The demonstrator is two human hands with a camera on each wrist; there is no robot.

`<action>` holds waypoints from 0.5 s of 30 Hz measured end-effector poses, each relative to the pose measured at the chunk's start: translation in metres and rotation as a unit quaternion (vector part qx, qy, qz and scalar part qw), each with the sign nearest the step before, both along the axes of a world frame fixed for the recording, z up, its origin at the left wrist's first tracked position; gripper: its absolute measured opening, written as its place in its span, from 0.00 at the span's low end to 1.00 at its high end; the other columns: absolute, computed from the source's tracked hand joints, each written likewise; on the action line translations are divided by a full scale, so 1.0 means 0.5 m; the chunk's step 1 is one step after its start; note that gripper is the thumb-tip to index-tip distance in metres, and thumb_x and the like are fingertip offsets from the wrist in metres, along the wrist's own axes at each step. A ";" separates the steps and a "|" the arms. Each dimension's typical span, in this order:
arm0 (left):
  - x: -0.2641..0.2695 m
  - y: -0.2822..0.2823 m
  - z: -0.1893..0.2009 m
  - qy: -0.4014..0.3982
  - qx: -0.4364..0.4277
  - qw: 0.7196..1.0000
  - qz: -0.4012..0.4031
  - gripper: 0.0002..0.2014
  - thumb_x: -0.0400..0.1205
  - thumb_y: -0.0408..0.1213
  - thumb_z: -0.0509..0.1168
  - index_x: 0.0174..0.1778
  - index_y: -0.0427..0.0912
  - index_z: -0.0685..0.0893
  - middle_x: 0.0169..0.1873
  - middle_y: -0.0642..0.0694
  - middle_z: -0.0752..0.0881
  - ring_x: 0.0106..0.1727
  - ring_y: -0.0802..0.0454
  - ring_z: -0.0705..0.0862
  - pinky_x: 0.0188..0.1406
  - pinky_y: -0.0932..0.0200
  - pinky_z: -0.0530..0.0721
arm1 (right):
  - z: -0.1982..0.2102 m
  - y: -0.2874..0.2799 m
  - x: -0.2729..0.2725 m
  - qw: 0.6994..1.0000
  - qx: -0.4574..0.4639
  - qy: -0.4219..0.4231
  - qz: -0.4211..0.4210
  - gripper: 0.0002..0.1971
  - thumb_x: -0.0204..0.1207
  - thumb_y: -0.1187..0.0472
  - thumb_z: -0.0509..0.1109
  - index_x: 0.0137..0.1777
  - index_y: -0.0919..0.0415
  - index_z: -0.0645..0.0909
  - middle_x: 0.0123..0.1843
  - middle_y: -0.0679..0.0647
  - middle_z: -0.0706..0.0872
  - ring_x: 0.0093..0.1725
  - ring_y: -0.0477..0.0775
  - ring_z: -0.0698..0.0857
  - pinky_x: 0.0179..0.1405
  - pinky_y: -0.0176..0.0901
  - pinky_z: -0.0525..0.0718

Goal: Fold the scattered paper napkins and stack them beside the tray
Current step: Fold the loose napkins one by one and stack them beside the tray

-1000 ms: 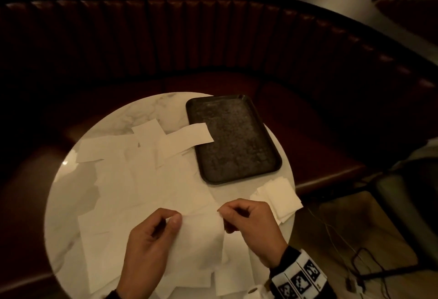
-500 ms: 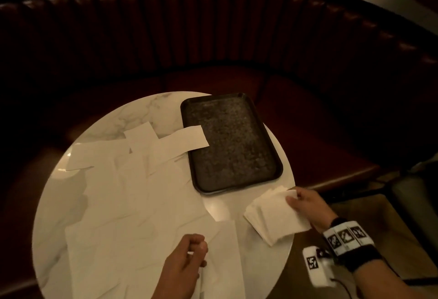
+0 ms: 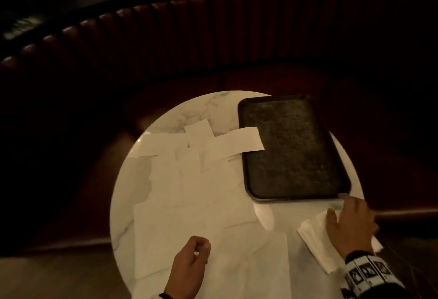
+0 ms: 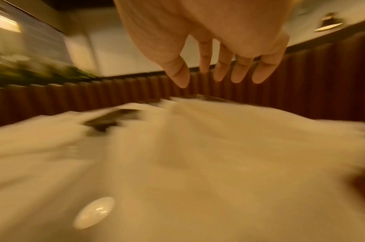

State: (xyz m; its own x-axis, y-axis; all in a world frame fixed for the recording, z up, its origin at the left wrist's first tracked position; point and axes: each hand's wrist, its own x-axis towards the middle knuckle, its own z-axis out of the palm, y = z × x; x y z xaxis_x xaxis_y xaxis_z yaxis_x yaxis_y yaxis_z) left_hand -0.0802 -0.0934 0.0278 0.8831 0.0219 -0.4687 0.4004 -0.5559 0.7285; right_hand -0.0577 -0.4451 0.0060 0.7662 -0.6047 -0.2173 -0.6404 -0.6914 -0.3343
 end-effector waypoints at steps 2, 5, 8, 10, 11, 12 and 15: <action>-0.009 0.037 -0.018 -0.012 0.041 0.999 0.011 0.05 0.84 0.40 0.66 0.43 0.54 0.82 0.42 0.50 0.88 0.36 0.56 0.84 0.40 0.70 0.78 | 0.009 0.093 0.026 0.992 0.056 -0.020 0.112 0.20 0.77 0.61 0.68 0.69 0.59 0.75 0.67 0.63 0.78 0.66 0.66 0.76 0.67 0.59 0.73; -0.022 0.085 -0.036 -0.022 0.082 0.996 -0.001 0.09 0.83 0.39 0.67 0.43 0.60 0.78 0.46 0.51 0.85 0.41 0.57 0.84 0.42 0.73 0.77 | -0.001 0.244 0.076 0.950 0.221 -0.016 0.220 0.16 0.78 0.63 0.68 0.65 0.57 0.78 0.55 0.57 0.85 0.54 0.56 0.83 0.62 0.47 0.80; -0.042 0.128 -0.044 -0.026 0.088 0.996 -0.016 0.11 0.83 0.40 0.67 0.43 0.63 0.75 0.48 0.52 0.83 0.43 0.57 0.83 0.43 0.77 0.76 | -0.018 0.369 0.135 0.922 0.286 0.024 0.261 0.16 0.77 0.60 0.71 0.64 0.56 0.78 0.48 0.51 0.86 0.49 0.52 0.84 0.56 0.40 0.81; -0.062 0.156 -0.041 -0.015 0.088 0.996 -0.025 0.12 0.83 0.40 0.67 0.42 0.64 0.74 0.48 0.54 0.82 0.42 0.58 0.83 0.43 0.78 0.75 | -0.028 0.437 0.177 0.919 0.292 0.043 0.259 0.19 0.77 0.57 0.70 0.67 0.56 0.76 0.53 0.52 0.86 0.56 0.55 0.84 0.55 0.35 0.76; -0.075 0.170 -0.041 -0.014 0.084 0.996 -0.025 0.12 0.82 0.40 0.67 0.42 0.65 0.74 0.48 0.55 0.83 0.43 0.60 0.84 0.43 0.79 0.75 | -0.030 0.465 0.199 0.922 0.291 0.045 0.252 0.20 0.78 0.57 0.70 0.68 0.58 0.75 0.57 0.54 0.86 0.60 0.56 0.83 0.56 0.36 0.75; -0.089 0.183 -0.039 -0.018 0.088 0.996 -0.024 0.13 0.81 0.40 0.68 0.41 0.65 0.75 0.47 0.56 0.84 0.45 0.65 0.83 0.42 0.80 0.75 | -0.031 0.491 0.223 0.925 0.288 0.040 0.245 0.20 0.78 0.58 0.70 0.69 0.59 0.75 0.59 0.56 0.85 0.62 0.57 0.82 0.59 0.37 0.74; -0.142 0.237 -0.045 -0.047 0.089 0.995 0.008 0.11 0.74 0.47 0.70 0.36 0.72 0.79 0.39 0.66 0.84 0.35 0.71 0.82 0.34 0.82 0.74 | -0.036 0.570 0.291 0.931 0.264 0.028 0.249 0.20 0.78 0.57 0.70 0.69 0.61 0.75 0.61 0.59 0.85 0.66 0.60 0.80 0.64 0.43 0.75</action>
